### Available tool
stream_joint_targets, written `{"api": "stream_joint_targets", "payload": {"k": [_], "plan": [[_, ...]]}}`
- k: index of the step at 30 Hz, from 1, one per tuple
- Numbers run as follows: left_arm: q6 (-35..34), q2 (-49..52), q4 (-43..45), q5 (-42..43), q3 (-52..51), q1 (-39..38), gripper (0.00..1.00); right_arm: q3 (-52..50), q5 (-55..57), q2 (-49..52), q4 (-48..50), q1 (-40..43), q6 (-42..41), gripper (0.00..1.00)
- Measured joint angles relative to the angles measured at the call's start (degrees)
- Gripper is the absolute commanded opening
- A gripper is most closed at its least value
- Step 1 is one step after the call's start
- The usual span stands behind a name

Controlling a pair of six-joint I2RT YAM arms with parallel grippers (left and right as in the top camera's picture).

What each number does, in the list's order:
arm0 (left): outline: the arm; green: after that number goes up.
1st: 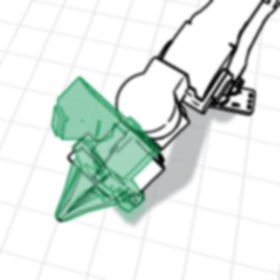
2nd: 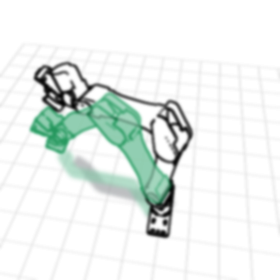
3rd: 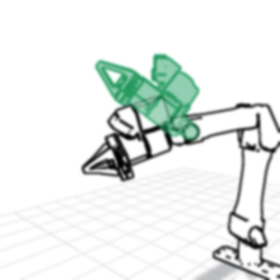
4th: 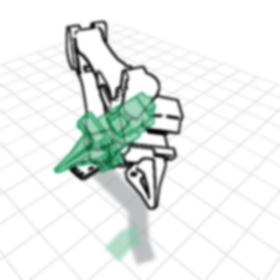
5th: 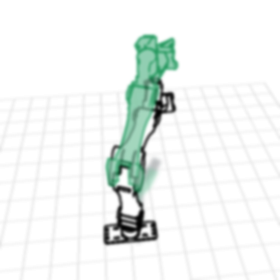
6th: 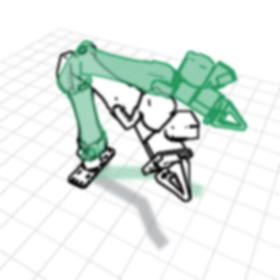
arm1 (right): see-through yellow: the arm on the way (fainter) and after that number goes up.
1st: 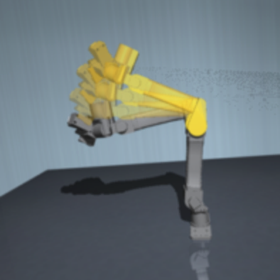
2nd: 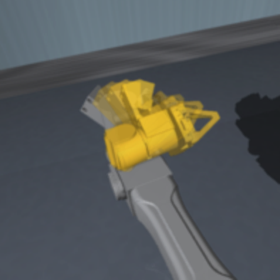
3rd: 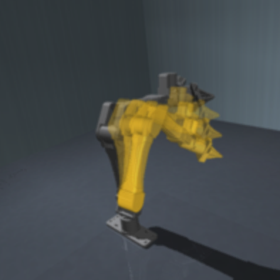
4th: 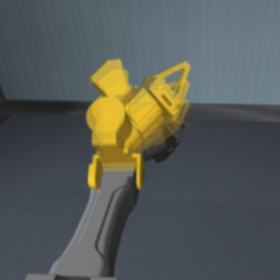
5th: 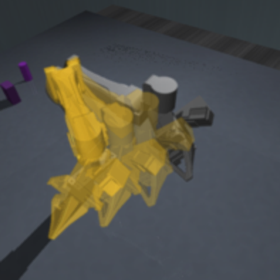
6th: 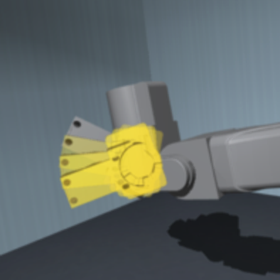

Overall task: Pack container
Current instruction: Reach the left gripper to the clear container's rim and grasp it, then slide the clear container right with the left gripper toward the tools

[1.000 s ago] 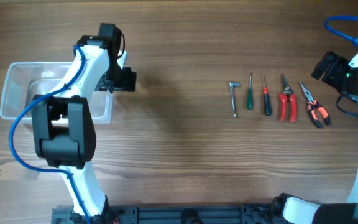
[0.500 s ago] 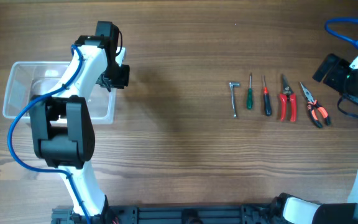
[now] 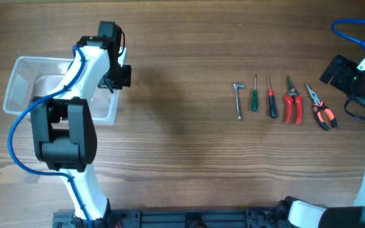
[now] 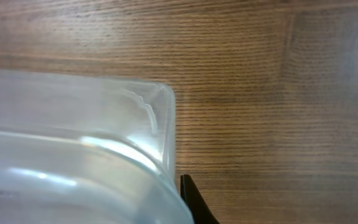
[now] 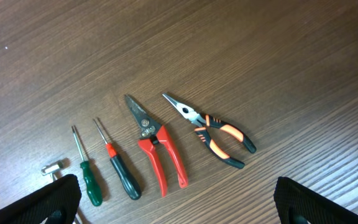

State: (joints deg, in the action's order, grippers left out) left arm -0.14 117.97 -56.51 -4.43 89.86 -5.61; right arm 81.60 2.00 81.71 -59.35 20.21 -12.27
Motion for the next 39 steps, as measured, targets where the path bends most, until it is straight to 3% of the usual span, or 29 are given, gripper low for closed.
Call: {"api": "stream_joint_targets", "payload": {"k": [8,19,27,39], "plan": [[-10.12,0.0,-0.48,-0.79,-0.02,-5.4,0.04,0.0,0.02,0.0,0.02,0.0,0.0,1.0],[-21.73,0.0,-1.92,-0.39,5.18,-24.79,0.04,0.0,0.02,0.0,0.02,0.0,0.0,1.0],[-33.22,0.0,5.79,-0.17,11.19,-33.31,0.04,0.0,0.02,0.0,0.04,0.0,0.0,1.0],[-36.48,0.0,12.0,-1.22,11.21,-36.74,0.04,0.0,0.02,0.0,0.0,0.0,0.0,1.0]]}}
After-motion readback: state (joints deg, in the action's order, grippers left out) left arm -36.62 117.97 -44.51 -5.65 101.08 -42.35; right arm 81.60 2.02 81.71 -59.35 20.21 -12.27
